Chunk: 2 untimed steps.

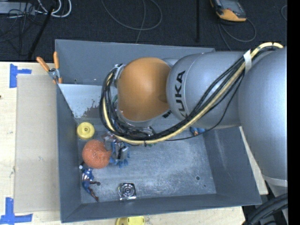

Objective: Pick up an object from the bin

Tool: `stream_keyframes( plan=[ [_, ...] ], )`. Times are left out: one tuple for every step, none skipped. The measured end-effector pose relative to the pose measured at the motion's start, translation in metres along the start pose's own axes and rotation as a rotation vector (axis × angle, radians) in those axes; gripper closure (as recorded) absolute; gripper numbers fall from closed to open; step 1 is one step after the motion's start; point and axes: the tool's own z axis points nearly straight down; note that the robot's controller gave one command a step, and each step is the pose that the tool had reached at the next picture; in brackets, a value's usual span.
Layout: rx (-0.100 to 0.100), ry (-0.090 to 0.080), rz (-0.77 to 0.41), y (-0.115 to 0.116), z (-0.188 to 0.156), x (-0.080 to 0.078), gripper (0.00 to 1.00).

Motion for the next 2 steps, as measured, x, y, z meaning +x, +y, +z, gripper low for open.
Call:
stream_keyframes(
  plan=[
    [0.006, -0.016, -0.043, -0.03, -0.016, 0.0, 1.0],
    [0.003, -0.01, -0.068, -0.006, -0.141, -0.03, 1.0]
  ],
)
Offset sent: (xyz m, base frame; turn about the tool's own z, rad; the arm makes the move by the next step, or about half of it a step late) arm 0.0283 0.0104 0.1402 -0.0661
